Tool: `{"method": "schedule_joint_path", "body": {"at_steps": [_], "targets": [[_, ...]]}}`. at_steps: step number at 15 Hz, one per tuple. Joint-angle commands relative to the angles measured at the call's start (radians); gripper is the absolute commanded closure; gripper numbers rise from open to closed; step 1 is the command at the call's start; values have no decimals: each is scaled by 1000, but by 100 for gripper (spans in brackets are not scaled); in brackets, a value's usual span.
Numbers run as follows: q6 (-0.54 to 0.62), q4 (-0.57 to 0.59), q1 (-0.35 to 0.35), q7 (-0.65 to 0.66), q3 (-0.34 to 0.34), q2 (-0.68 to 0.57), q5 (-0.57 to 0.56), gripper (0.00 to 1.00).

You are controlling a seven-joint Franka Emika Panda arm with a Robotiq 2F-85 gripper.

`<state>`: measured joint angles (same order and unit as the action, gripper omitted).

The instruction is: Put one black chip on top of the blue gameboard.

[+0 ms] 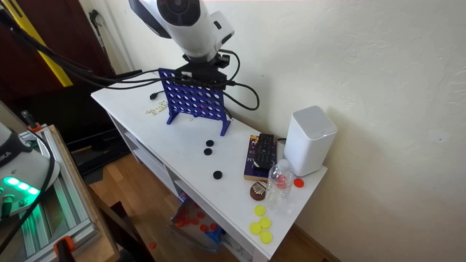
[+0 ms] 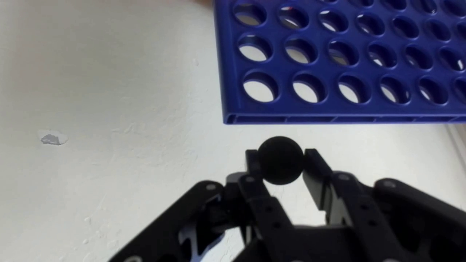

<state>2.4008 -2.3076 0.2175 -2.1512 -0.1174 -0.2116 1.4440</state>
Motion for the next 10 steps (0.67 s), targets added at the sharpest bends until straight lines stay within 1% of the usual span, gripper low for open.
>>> {"method": "schedule_joint_path", "body": {"at_steps": [1,10], "targets": [[11,12,-19,-18,-17,-11,36,90],[33,24,-26,-18,-20,-26,40,90]]}}
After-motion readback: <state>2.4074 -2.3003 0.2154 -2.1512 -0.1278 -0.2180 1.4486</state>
